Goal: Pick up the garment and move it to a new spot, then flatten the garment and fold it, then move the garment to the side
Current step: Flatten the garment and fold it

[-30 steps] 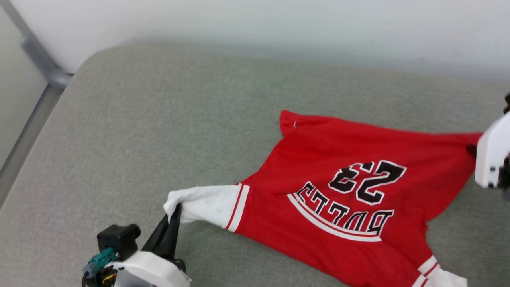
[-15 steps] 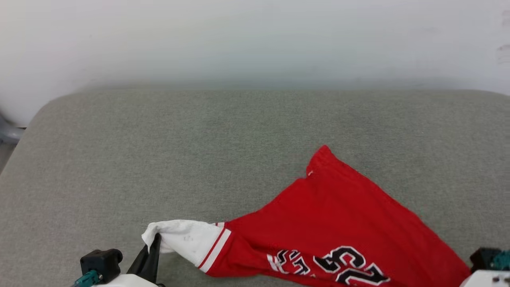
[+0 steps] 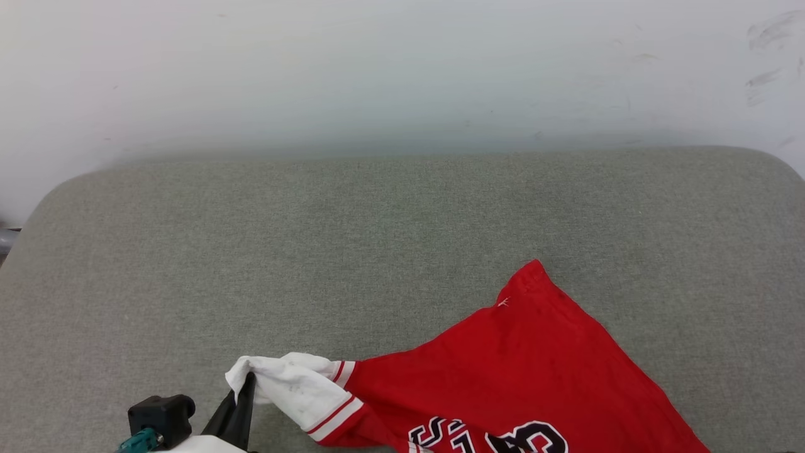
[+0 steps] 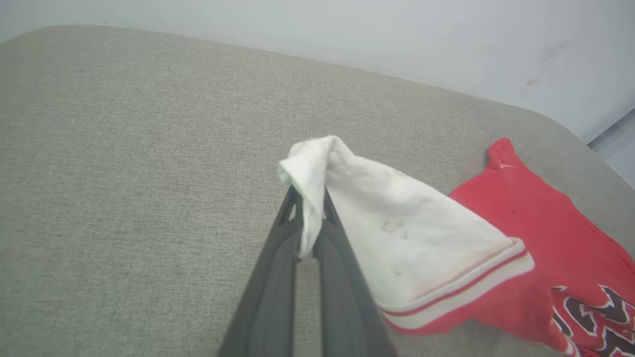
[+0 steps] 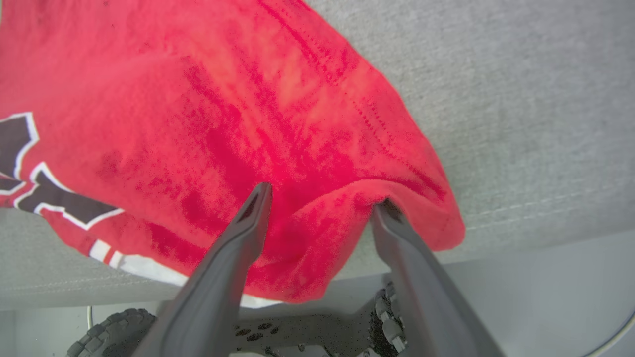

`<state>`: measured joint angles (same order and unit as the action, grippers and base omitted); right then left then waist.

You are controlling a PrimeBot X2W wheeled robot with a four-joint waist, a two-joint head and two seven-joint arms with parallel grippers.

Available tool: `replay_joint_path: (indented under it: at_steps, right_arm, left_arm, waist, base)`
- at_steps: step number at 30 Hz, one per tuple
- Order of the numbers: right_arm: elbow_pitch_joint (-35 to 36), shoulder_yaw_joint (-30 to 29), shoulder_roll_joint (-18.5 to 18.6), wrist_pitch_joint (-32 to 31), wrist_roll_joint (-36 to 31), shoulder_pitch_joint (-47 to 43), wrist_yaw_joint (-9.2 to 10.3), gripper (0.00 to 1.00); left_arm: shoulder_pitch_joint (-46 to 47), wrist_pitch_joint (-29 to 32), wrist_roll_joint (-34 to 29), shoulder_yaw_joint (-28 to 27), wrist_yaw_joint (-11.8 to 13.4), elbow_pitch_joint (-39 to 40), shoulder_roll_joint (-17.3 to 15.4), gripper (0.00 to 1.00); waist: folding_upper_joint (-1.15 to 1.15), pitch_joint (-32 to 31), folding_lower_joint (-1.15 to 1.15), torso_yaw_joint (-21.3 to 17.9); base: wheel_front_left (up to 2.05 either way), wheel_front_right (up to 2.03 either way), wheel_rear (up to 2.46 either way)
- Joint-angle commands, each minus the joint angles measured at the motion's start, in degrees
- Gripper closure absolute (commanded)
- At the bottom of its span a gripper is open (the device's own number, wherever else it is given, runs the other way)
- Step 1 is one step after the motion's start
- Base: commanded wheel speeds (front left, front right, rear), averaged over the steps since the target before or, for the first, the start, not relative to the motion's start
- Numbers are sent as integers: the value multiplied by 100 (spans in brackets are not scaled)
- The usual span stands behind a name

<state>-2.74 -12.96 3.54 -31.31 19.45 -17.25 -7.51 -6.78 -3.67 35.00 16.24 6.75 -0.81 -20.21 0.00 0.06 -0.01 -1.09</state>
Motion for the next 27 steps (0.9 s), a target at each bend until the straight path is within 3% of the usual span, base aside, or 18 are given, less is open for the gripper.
replay_joint_path:
  at_steps: [1,9,14,18,27]
  right_arm:
    - [-12,-43,-28,274,74,37,4,0]
    - [-168,-116,-66,2346,28,660,4,0]
    - [-526,-4,159,2649,-1,1489,4,0]
    - [-943,240,542,2075,67,2331,4,0]
    - [-1337,1230,1619,-797,482,3805,4,0]
  left_arm:
    - [-13,17,-14,-2,25,48,-19,100]
    - [142,73,-107,64,92,240,-33,100]
    - [345,27,-162,109,76,353,5,100]
    - [594,-26,-206,197,-5,341,65,100]
    - [1218,-196,-254,430,-247,122,303,100]
  waist:
    - [0,-1,1,13]
    - [0,135,1,190]
    - [0,431,1,357]
    - [0,740,1,559]
    - [0,1307,1,1080]
  base:
    - [0,0,0]
    - [0,0,0]
    - [0,0,0]
    - [0,0,0]
    - [0,0,0]
